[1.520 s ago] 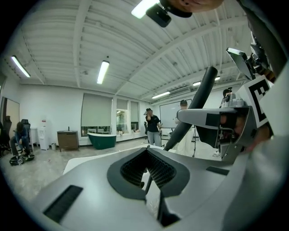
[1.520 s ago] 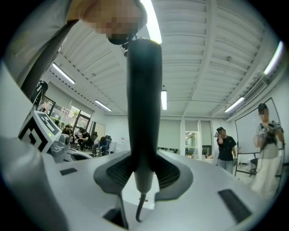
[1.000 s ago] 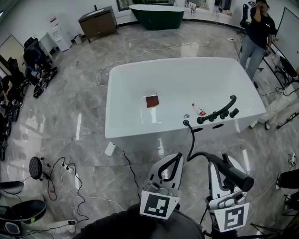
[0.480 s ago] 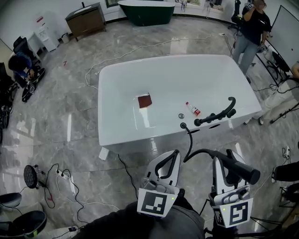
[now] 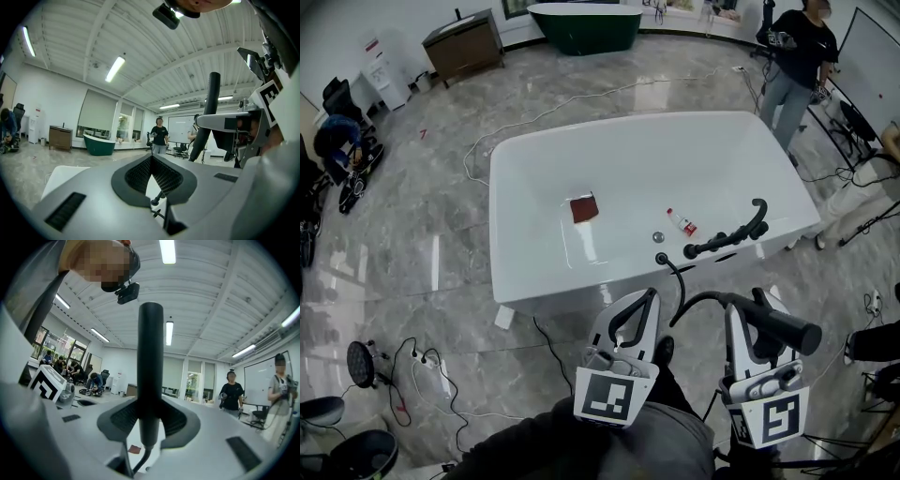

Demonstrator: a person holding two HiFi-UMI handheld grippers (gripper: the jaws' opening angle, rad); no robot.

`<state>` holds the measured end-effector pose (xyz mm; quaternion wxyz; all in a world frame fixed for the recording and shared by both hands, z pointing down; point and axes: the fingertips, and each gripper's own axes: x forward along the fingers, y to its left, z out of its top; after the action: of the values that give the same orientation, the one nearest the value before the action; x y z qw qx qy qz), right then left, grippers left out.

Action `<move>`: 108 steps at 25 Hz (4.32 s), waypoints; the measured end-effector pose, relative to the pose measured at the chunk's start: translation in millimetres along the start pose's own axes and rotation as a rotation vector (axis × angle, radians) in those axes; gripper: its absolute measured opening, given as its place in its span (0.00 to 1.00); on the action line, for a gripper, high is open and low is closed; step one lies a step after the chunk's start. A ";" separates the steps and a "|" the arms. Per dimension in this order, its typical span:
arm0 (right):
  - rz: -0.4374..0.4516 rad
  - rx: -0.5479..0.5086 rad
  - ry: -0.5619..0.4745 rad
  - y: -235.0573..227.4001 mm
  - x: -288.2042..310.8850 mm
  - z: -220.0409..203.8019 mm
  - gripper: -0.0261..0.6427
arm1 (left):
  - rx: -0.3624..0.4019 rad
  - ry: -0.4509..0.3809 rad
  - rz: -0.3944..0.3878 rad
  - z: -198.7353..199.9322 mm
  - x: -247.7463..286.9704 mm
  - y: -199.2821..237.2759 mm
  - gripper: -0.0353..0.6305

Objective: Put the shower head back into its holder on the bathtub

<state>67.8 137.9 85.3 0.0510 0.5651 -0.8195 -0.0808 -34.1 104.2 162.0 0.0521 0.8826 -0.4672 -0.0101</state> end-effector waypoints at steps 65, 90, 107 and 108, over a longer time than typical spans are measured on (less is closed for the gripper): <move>0.260 0.165 0.094 -73.9 165.0 -60.8 0.25 | -0.036 0.041 0.131 -3.3 149.8 61.0 0.06; 0.203 0.190 0.186 -65.8 173.8 -168.4 0.25 | -0.050 0.186 0.084 -77.2 182.3 65.8 0.06; 0.209 0.182 0.233 -47.0 178.2 -195.6 0.25 | -0.050 0.228 0.069 -95.2 181.3 71.8 0.06; 0.209 0.182 0.238 -46.4 178.3 -197.3 0.25 | -0.049 0.229 0.069 -95.3 181.4 72.5 0.06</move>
<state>81.5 -59.6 268.8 0.1045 0.4847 -0.8658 0.0671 14.7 -78.2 269.7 0.1268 0.8597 -0.4881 0.0811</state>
